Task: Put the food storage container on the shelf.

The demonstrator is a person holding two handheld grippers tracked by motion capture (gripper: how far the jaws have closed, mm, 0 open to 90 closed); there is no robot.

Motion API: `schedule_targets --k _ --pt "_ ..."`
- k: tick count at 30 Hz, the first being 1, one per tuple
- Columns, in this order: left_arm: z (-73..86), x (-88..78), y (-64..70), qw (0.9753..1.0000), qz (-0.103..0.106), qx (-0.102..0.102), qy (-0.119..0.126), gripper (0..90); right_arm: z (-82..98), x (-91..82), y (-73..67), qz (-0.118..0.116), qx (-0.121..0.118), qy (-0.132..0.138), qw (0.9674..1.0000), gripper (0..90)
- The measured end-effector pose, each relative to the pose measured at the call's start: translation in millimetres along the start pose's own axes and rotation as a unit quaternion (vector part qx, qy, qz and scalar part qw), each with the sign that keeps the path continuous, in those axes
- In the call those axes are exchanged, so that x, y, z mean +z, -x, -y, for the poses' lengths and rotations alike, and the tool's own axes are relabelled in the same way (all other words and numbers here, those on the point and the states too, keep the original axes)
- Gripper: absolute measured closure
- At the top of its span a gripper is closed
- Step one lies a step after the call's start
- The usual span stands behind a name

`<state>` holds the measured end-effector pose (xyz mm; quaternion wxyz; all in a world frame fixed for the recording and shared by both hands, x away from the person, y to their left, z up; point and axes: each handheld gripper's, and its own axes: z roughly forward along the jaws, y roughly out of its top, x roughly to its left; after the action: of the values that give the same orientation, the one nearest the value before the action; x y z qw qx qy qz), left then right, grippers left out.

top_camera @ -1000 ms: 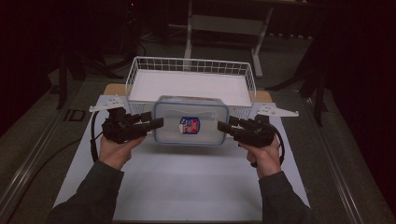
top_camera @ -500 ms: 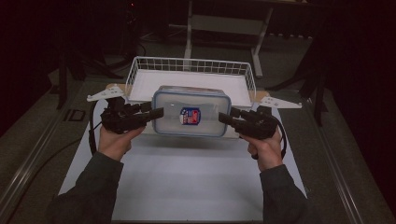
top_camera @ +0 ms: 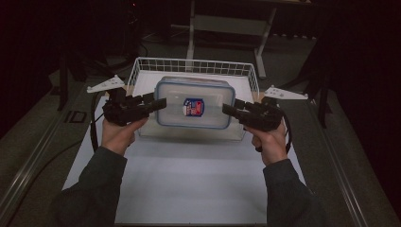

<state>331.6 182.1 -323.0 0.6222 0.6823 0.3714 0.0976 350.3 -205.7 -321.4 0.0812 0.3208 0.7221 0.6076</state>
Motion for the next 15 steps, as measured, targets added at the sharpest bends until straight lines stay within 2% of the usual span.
schedule_targets --k 6,15 --pt "-10.7 5.3 -4.5 1.0 0.001 0.004 0.004 49.2 -7.8 2.9 6.6 0.0 0.003 0.005 1.0 51.3" --pt "-24.1 14.6 -14.2 0.9999 0.002 -0.002 0.012 49.1 -23.0 7.7 16.0 0.006 0.002 0.009 0.9999 51.2"
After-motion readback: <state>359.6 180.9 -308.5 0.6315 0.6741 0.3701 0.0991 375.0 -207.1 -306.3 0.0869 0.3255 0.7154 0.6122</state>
